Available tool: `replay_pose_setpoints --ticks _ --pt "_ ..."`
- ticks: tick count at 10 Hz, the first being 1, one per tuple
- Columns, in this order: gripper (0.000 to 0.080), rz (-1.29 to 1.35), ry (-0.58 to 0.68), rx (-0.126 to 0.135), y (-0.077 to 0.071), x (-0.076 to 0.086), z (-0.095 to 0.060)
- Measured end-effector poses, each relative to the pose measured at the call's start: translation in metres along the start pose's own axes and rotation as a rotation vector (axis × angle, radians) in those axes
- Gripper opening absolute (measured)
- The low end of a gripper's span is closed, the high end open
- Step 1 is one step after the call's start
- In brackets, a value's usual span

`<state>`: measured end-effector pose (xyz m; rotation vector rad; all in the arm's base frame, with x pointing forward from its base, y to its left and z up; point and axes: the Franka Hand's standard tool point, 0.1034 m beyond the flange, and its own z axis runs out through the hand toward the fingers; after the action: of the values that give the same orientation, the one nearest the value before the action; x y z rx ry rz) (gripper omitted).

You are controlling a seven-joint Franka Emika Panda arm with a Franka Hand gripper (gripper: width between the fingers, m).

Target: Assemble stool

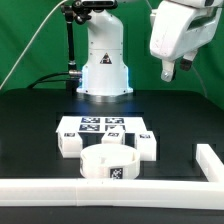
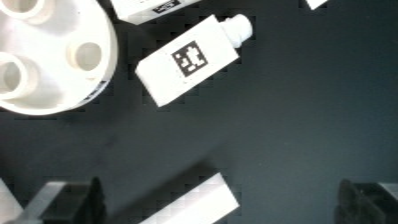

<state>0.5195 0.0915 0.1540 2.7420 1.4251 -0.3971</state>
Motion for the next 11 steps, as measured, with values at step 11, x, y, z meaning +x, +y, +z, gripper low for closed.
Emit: replay_pose_setpoints --ticks 11 --pt "0.0650 -0.249 0.190 0.008 0.067 -0.037 0.047"
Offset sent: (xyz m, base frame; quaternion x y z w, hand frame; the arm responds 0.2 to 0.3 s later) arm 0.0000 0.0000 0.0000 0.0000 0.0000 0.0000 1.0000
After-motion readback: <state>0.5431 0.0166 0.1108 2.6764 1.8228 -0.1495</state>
